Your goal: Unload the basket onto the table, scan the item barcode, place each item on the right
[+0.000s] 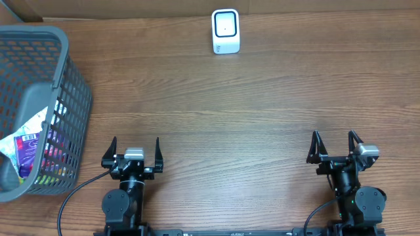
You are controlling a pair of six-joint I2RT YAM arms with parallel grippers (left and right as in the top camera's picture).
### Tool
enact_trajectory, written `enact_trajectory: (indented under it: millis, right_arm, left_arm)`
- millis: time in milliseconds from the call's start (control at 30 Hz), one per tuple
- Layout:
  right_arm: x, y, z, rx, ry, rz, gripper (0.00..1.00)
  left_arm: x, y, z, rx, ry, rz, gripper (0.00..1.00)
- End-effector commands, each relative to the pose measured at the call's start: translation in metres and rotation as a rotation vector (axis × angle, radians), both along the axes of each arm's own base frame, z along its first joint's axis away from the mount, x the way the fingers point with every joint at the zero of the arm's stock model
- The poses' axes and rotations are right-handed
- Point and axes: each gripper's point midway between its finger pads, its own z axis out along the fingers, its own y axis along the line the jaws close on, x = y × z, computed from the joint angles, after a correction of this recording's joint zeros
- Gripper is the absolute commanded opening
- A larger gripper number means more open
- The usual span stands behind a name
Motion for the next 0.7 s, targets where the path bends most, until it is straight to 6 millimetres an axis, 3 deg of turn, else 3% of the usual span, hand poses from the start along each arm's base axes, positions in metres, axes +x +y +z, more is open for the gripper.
enact_trajectory:
  millis: [0,167,667]
  right_arm:
    - [0.0,-0.001,-0.001,-0.004,-0.007,-0.007,1.0]
    - [0.0,-0.001,-0.002,-0.004,-0.003,-0.004,1.0]
    - [-0.001,0.005,-0.002,-0.004,-0.004,0.026,1.0]
  left_arm:
    - [0.0,-0.002,0.004,-0.011,-0.023,-0.01,0.99]
    - [0.0,-0.012,0.009,-0.025,-0.039,-0.069,1.0]
    - [-0.001,-0.009,0.034,-0.02,-0.118,-0.051,1.0]
